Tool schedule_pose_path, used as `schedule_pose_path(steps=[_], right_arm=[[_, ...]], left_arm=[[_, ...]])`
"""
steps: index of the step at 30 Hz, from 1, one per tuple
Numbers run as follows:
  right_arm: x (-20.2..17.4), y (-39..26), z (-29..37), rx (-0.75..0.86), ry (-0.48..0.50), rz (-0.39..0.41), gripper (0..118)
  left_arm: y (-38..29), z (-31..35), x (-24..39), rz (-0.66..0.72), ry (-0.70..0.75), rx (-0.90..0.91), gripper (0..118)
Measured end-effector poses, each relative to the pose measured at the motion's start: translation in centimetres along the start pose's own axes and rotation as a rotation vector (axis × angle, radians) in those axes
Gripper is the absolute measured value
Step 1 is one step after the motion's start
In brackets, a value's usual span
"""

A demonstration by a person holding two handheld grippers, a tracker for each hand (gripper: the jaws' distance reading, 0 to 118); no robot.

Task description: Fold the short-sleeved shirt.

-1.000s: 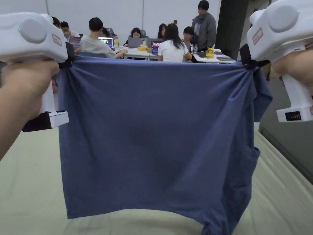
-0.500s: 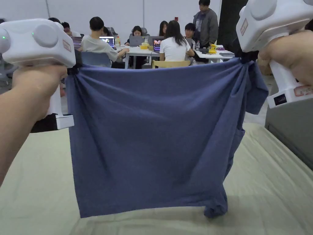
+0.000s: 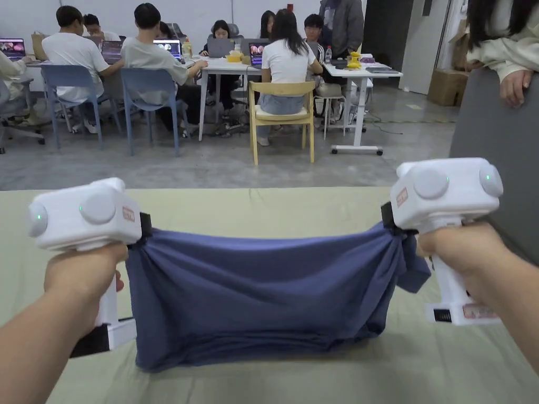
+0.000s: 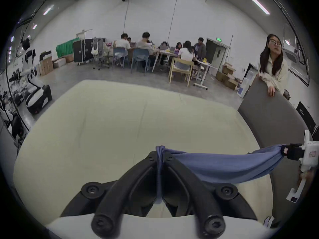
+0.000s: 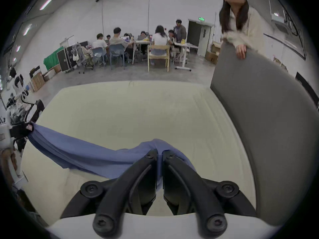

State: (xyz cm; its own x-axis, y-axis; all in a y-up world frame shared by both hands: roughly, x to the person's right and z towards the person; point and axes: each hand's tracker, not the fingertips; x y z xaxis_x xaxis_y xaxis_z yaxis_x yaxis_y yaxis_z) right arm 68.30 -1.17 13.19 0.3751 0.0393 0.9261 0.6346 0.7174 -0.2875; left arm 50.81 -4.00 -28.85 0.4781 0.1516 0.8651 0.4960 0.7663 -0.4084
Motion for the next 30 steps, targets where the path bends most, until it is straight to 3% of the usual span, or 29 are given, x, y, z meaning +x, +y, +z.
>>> schedule_pose_path(steps=[11,17,23,27,30], right_arm=[[1.2,-15.0,0.7,-0.087,0.082,0.029,8],[2.6,-22.6,4.6,-0.096,0.132,-0.033,7],[2.7,-28.9,7.4,-0.099,0.100,-0.045,7],[3.6,-32.0,8.5,-0.147,0.096,-0.117,7],[3.5,-33.8,8.8,-0.172,0.092,-0.117,6]], left_arm=[[-13.9,3.6,-3.0,0.114,-0.094,-0.074,0],[-21.3,9.1,-5.3,0.113,-0.107,-0.068,0],[-27.0,12.8,-7.1,0.130,-0.120,-0.098,0],[-29.5,14.2,-7.8,0.113,-0.107,-0.138,0],[-30.9,14.8,-8.0,0.119,-0.123,-0.166,0]])
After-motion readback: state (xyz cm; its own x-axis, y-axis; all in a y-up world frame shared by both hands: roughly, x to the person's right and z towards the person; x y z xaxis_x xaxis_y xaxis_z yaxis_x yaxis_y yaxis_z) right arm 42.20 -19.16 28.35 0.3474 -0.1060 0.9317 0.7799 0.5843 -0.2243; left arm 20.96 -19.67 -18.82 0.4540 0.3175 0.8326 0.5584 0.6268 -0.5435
